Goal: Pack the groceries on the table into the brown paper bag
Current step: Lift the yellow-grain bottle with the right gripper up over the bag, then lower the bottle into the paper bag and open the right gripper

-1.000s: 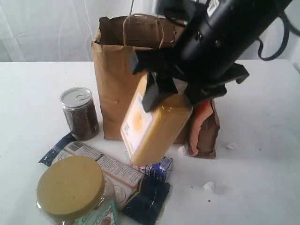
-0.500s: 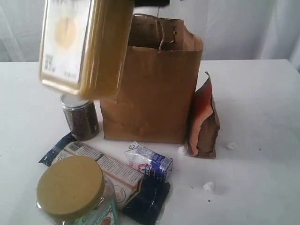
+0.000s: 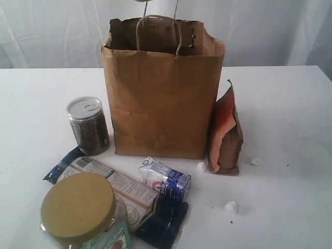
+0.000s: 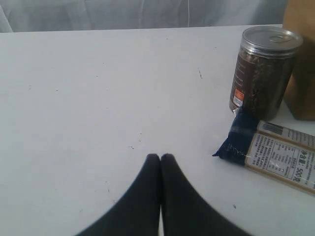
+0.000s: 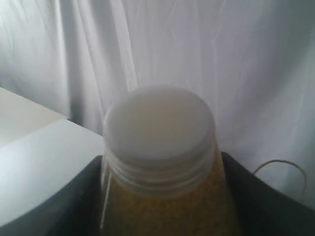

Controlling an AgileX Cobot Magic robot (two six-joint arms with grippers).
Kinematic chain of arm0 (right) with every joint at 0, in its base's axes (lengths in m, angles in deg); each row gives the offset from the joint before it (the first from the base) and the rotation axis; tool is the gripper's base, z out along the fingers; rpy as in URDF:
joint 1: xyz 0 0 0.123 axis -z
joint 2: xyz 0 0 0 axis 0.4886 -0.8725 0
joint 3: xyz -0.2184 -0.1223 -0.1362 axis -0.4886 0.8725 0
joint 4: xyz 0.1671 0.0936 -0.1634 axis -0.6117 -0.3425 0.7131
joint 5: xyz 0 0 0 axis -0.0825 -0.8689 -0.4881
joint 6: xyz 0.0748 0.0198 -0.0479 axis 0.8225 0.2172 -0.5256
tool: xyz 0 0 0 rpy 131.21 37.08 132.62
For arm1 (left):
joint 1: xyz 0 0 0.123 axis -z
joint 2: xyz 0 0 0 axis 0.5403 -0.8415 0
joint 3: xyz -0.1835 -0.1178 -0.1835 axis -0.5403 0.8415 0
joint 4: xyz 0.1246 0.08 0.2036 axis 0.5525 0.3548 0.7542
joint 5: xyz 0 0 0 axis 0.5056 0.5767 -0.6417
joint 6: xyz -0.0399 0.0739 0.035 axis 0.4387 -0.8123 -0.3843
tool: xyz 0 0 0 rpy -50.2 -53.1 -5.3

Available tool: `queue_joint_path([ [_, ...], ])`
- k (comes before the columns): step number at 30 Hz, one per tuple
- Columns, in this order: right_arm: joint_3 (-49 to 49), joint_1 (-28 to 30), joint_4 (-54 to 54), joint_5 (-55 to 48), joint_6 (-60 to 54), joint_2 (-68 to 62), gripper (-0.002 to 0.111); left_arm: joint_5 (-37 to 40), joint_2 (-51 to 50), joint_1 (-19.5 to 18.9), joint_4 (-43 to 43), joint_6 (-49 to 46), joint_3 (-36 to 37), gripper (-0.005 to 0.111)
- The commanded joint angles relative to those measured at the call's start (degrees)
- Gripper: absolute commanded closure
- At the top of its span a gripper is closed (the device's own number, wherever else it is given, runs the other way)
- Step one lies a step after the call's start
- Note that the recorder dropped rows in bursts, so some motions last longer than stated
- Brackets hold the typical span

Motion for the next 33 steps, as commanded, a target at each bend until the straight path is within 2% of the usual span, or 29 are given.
queue_joint_path([
  [1,-0.9,0.2,13.0,3.4,-0.2,-0.5,0.108,0.0,0.3,0.3,-0.5,-0.2,0.2,0.107],
  [5,-0.9,0.2,25.3,3.8,-0.2,-2.4,0.108,0.0,0.3,0.3,-0.5,-0.2,0.2,0.107],
  [10,-0.9,0.2,26.2,0.5,0.0,-4.8,0.108,0.0,0.3,0.3,-0.5,-0.2,0.2,0.107],
  [12,-0.9,0.2,26.9,-1.9,4.6,-6.2,0.108,0.0,0.3,0.3,-0.5,-0.2,0.2,0.107],
  [17,-0.9,0.2,43.1,-2.3,19.9,-9.6,0.108,0.0,0.3,0.3,-0.5,-0.2,0.2,0.107],
  [24,-0.9,0.2,43.4,-10.9,20.2,-12.8,0.108,0.0,0.3,0.3,-0.5,-0.2,0.2,0.107],
  [30,-0.9,0.2,43.2,-8.4,24.3,-15.6,0.108,0.0,0.3,0.3,-0.5,-0.2,0.2,0.107],
  [33,-0.9,0.2,43.2,-8.8,24.7,-16.2,0.104,0.0,0.3,0.3,-0.5,-0.2,0.2,0.107],
])
